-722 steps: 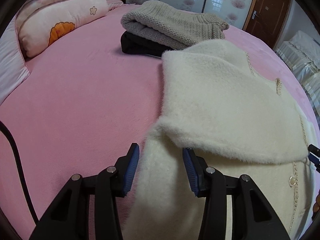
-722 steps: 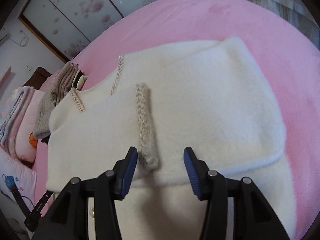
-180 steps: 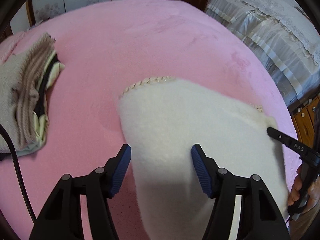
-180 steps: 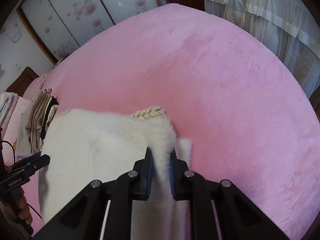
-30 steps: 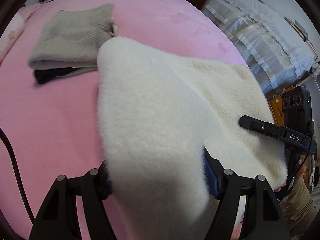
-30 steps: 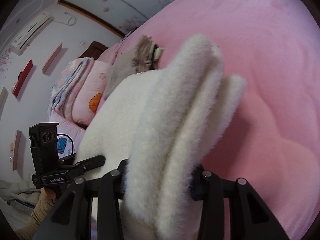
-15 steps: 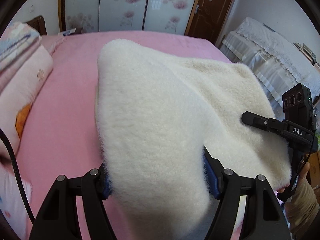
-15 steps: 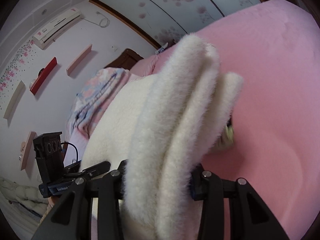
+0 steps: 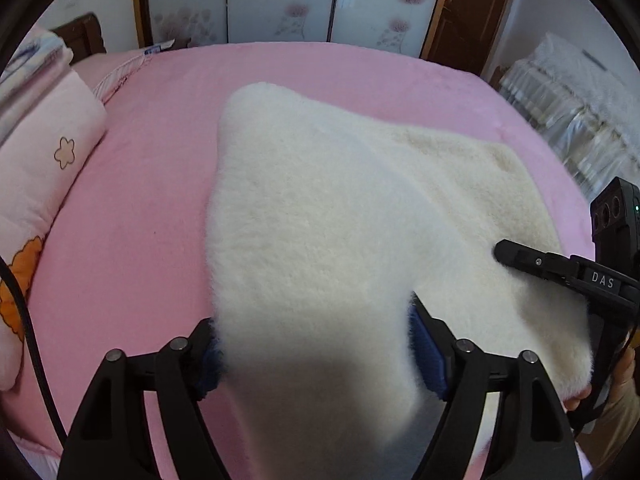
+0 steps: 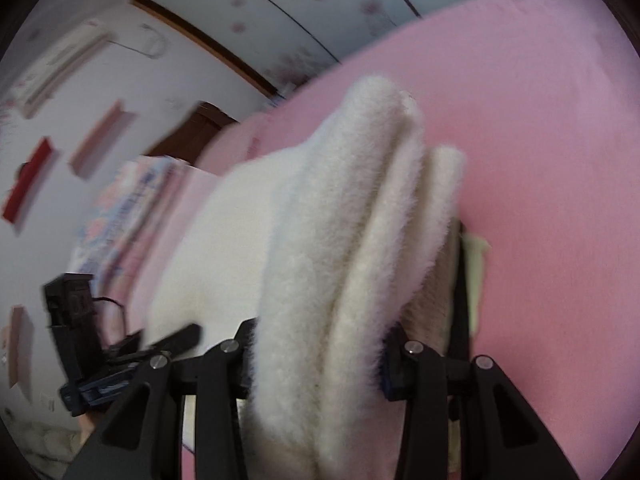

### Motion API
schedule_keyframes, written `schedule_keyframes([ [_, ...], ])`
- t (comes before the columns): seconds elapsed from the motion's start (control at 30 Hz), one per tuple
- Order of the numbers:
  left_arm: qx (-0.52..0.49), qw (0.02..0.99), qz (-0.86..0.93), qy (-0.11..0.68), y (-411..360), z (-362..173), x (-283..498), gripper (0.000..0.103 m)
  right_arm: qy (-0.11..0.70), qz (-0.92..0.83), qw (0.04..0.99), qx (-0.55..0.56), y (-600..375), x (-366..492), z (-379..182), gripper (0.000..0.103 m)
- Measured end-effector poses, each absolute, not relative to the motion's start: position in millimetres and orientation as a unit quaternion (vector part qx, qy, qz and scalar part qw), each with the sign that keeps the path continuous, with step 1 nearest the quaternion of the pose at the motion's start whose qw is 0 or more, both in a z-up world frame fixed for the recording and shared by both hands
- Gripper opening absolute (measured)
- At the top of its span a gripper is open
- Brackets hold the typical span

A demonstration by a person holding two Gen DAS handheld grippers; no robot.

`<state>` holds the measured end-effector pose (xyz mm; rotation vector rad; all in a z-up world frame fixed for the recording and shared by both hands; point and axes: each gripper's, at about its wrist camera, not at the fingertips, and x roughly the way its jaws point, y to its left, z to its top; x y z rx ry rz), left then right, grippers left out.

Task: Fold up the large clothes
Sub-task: 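Lift the folded cardigan with both grippers and carry it to the grey clothes stack, then lower the cardigan onto the grey clothes stack and open both grippers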

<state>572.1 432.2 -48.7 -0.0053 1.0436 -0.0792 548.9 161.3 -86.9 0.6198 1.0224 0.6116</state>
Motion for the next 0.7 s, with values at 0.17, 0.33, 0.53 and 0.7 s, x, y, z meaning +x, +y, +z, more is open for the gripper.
schedule_keyframes([
  [0.17, -0.027, 0.871, -0.061, 0.487, 444, -57, 574, 0.084, 0.453, 0.3, 0.785, 0.298, 150, 547, -103, 0.049],
  [0.33, -0.025, 0.876, -0.058, 0.478, 448, -60, 566, 0.086, 0.459, 0.291, 0.796, 0.266, 157, 547, -95, 0.052],
  [0.53, -0.013, 0.879, -0.041, 0.475, 433, -56, 548, 0.09, 0.477, 0.268, 0.806, 0.227, 163, 548, -80, 0.061],
  [0.7, 0.003, 0.879, -0.013, 0.476, 423, -45, 539, 0.089, 0.474, 0.247, 0.821, 0.202, 160, 538, -55, 0.064],
])
